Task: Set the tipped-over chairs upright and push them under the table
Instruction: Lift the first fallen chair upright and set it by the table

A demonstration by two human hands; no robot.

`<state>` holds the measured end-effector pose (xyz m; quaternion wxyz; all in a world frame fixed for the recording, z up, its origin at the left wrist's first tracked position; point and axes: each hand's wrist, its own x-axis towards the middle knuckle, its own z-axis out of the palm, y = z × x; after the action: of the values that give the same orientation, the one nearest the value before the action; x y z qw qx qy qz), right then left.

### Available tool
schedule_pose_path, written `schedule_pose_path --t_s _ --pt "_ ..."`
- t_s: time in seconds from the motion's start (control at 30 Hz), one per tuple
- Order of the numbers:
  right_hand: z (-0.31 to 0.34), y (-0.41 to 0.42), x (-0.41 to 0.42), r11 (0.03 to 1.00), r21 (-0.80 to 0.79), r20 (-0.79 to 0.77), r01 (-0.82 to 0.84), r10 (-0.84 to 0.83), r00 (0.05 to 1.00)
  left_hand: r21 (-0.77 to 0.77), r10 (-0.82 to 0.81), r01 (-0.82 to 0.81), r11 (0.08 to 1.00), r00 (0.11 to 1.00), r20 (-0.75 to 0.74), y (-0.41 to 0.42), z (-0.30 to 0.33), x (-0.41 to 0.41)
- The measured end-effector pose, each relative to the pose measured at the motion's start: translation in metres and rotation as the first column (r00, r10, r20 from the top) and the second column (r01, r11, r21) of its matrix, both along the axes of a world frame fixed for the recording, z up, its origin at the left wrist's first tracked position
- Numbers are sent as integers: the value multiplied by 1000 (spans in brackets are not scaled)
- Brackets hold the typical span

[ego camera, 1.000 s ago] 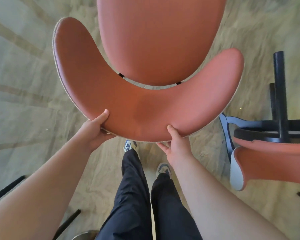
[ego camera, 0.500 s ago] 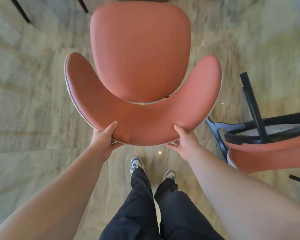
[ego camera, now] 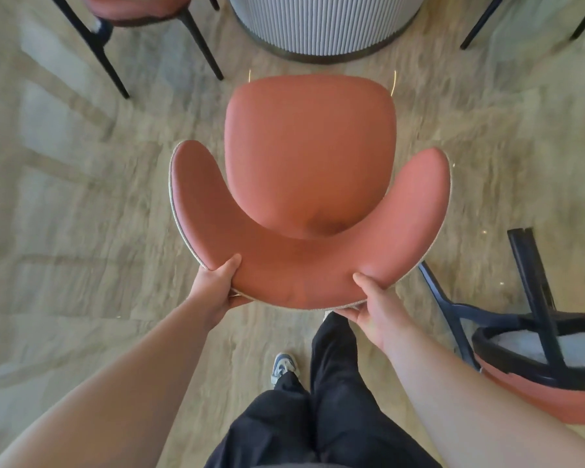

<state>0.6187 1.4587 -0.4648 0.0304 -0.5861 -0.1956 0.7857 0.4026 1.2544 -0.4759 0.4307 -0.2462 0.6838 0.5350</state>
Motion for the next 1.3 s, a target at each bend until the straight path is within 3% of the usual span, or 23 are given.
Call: schedule_pose_path --t_s 0.2,0.43,1.3 --pt "9 42 -43 998 17 24 -55 55 998 -23 9 -9 1000 1000 -20 41 5 -42" --pt "12 68 -70 999 -38 -7 -2 1 1000 -35 2 -3 999 1000 -31 69 11 -70" --pt "21 98 -107 998 -41 53 40 -38 998 -14 -38 38 999 999 22 103 21 -107"
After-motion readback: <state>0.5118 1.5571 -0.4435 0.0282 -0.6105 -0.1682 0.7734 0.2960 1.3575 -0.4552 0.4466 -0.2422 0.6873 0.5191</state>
